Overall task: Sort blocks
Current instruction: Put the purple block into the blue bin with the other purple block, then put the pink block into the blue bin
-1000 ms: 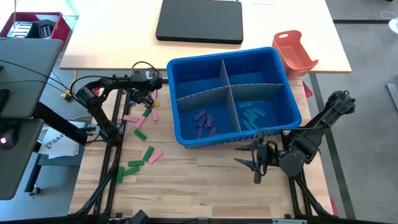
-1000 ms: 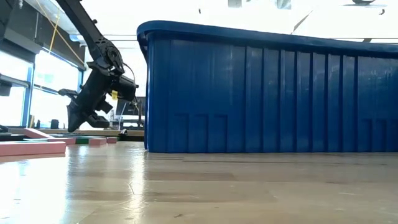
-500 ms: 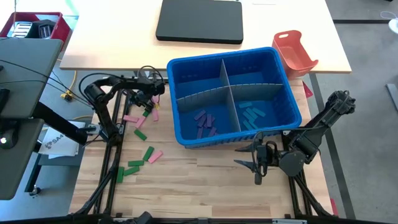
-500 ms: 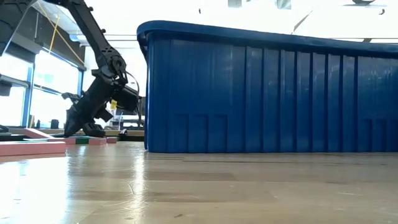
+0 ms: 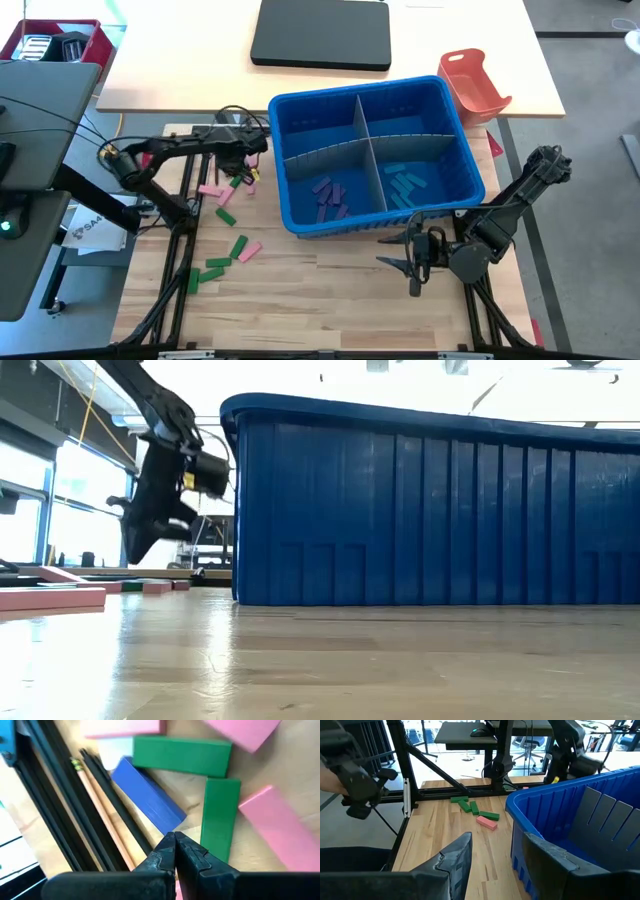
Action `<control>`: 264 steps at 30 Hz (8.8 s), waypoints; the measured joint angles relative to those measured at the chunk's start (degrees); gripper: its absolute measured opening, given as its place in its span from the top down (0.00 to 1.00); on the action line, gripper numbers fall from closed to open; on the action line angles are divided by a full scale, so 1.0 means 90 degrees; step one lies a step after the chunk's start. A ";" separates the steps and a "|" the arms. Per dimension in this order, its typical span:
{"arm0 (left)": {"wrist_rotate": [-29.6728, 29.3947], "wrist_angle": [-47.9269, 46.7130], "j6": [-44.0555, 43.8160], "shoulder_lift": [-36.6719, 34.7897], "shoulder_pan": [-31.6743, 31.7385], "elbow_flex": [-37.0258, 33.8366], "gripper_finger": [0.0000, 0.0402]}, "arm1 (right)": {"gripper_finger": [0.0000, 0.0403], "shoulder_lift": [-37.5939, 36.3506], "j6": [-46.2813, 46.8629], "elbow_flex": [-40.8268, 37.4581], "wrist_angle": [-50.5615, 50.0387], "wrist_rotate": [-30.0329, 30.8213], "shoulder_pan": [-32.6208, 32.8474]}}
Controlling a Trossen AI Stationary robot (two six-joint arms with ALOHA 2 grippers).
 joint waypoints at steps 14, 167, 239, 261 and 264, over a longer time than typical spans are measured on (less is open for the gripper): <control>0.1058 0.0635 0.0061 -0.0485 0.1139 0.0000 0.70 | 0.58 0.0000 0.0002 0.0000 -0.0002 -0.0033 0.0000; 0.1541 -0.1361 0.1412 -0.1477 -0.5968 0.4354 0.74 | 0.58 0.0899 0.0289 0.0000 -0.0077 0.0791 -0.0230; -0.2039 -0.0070 -0.6279 -0.2628 -1.0316 -0.1103 0.78 | 0.63 0.5163 -0.1589 0.5202 -0.3564 -0.4741 -0.3939; -0.1544 -0.1189 -0.6593 -0.2635 -1.0644 -0.0493 0.78 | 0.75 0.5416 -0.1755 0.5195 -0.2041 -0.5134 -0.3486; -0.1593 -0.1179 -0.6523 -0.2633 -1.0644 -0.0493 0.78 | 0.62 0.5405 -0.1472 0.5209 -0.1646 -0.5138 -0.3489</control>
